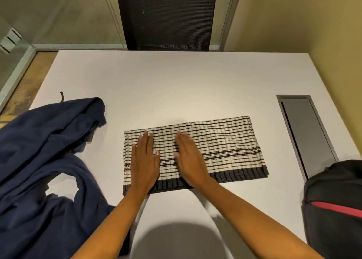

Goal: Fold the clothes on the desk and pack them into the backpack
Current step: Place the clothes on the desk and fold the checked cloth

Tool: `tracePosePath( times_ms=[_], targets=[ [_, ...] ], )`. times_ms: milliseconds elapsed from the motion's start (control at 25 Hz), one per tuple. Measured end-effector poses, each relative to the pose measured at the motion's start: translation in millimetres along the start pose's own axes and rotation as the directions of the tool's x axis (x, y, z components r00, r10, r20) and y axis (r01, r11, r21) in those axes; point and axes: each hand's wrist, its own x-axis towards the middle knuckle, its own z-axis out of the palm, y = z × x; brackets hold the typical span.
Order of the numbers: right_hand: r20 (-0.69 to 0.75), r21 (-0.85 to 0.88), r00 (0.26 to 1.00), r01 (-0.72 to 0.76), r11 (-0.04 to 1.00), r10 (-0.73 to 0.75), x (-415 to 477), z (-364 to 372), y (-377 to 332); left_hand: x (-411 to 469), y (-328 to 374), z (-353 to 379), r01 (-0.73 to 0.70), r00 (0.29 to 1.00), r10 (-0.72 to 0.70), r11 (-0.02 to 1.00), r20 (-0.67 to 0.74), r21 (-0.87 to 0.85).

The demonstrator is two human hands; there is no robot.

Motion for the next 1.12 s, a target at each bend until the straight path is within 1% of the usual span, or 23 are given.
tracePosePath(
  times_ms=[40,120,200,280,320,400,440,520,600,640,680,720,760,800,840,880,920,1000,1120],
  targets=[
    [0.030,-0.048,0.999,0.018,0.999,-0.017,11.0,14.0,-8.2,4.2,-2.2,9.2,0.009,1.000,-0.010,0.998,0.018,0.056],
    [0.067,-0.109,0.997,-0.033,0.993,0.041,22.3,32.5,-9.2,4.1,-13.6,21.9,0.036,0.999,-0.041,0.989,0.033,0.145],
    [0.081,-0.241,0.995,-0.029,0.970,0.049,20.6,31.9,10.1,-1.5,-21.9,25.1,0.041,0.999,-0.046,0.981,0.021,0.191],
    [0.098,-0.375,0.993,-0.019,0.927,0.060,14.7,15.8,43.9,-3.5,-23.2,25.4,0.034,0.999,-0.038,0.979,0.016,0.201],
    [0.082,-0.409,0.992,-0.057,0.911,0.099,11.2,3.7,62.7,-3.1,-22.9,25.2,0.038,0.999,-0.041,0.979,0.012,0.201],
    [0.002,-0.423,0.976,-0.199,0.884,0.220,1.0,-26.0,101.5,-1.8,-22.3,24.6,0.045,0.999,-0.048,0.979,0.012,0.201],
    [-0.039,-0.419,0.958,-0.273,0.866,0.283,-4.5,-40.4,120.3,-1.8,-22.6,24.7,0.046,0.999,-0.050,0.979,0.017,0.199],
    [-0.094,-0.409,0.924,-0.376,0.831,0.372,-11.6,-65.2,148.8,-2.4,-22.3,24.2,0.041,0.999,-0.047,0.979,0.023,0.198],
    [-0.140,-0.394,0.891,-0.450,0.801,0.432,-8.1,-72.9,153.7,-2.3,-22.2,24.1,0.042,0.999,-0.047,0.979,0.019,0.200],
    [-0.158,-0.376,0.879,-0.475,0.796,0.450,-1.7,-70.0,144.3,-2.3,-21.7,24.1,0.045,0.999,-0.050,0.978,0.020,0.201],
    [-0.160,-0.360,0.881,-0.473,0.804,0.446,5.9,-62.9,127.1,-2.7,-21.5,23.6,0.048,0.998,-0.053,0.978,0.020,0.202],
    [-0.128,-0.343,0.907,-0.421,0.840,0.402,13.3,-50.7,104.1,-2.7,-21.8,23.1,0.050,0.998,-0.055,0.978,0.019,0.201],
    [-0.052,-0.311,0.947,-0.317,0.896,0.317,19.0,-34.1,78.3,-2.5,-22.0,23.0,0.051,0.998,-0.055,0.979,0.017,0.196],
    [0.055,-0.263,0.978,-0.179,0.948,0.200,22.9,-14.0,51.8,-2.5,-22.1,22.7,0.052,0.998,-0.055,0.980,0.014,0.190],
    [0.150,-0.226,0.985,-0.051,0.973,0.087,25.7,5.6,27.9,-2.3,-21.8,22.2,0.053,0.998,-0.056,0.981,0.010,0.189],
    [0.207,-0.211,0.978,0.031,0.977,0.013,28.5,21.6,11.8,-2.2,-21.3,22.1,0.056,0.998,-0.058,0.980,0.006,0.193],
    [0.215,-0.217,0.976,0.059,0.974,-0.011,32.8,32.4,6.5,-2.0,-20.8,22.2,0.060,0.998,-0.062,0.979,0.003,0.197],
    [0.156,-0.275,0.988,0.034,0.961,0.010,41.8,34.8,20.2,-1.7,-20.3,22.6,0.064,0.998,-0.065,0.978,0.003,0.200],
    [0.098,-0.369,0.993,-0.024,0.929,0.064,44.0,7.3,64.3,-1.3,-20.4,22.9,0.070,0.997,-0.072,0.977,0.001,0.202]
  ],
)
